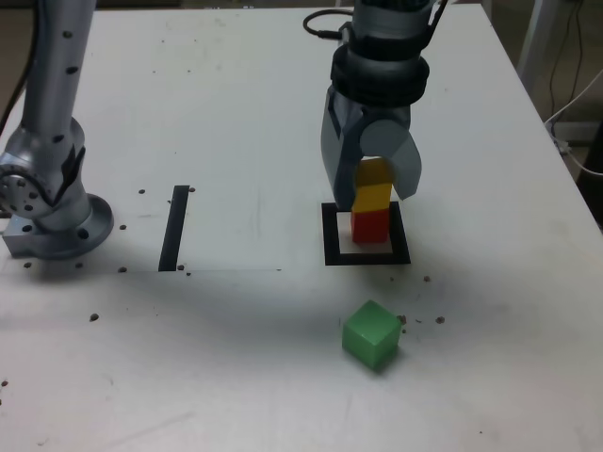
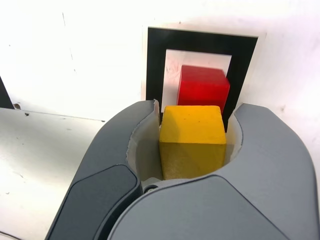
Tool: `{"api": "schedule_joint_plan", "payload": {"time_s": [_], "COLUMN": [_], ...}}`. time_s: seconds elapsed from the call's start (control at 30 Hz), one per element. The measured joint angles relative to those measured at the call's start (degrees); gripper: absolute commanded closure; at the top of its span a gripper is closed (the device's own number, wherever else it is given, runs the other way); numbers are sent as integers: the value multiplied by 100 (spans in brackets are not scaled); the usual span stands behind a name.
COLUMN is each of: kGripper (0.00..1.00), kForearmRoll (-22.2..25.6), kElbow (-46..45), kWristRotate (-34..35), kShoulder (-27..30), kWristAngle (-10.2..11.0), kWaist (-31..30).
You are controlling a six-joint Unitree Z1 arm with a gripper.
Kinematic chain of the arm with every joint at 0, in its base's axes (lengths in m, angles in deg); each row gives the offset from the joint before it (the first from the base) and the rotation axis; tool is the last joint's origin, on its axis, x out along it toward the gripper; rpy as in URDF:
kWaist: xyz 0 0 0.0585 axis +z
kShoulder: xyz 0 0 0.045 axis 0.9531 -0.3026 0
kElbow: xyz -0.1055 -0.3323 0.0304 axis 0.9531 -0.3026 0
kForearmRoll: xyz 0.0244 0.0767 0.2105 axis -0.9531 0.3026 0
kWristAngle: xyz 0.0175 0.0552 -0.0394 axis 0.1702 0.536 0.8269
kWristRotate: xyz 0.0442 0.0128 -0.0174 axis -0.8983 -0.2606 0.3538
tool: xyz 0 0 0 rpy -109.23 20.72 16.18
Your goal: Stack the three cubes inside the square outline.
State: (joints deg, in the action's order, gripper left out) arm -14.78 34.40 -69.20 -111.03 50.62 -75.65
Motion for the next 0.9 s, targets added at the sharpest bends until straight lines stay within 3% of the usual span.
{"api": "schedule_joint_plan", "payload": {"time_s": [0.27, 0.57, 0.9], "kGripper": [72, 72, 72], "kForearmRoll": [-12, 6, 21], "kElbow": [23, 108, 122], "kWristRotate": [-186, -863, -921], "kShoulder": [-83, -151, -227], "kWristAngle": [23, 17, 17], "kWaist": [54, 111, 159]}}
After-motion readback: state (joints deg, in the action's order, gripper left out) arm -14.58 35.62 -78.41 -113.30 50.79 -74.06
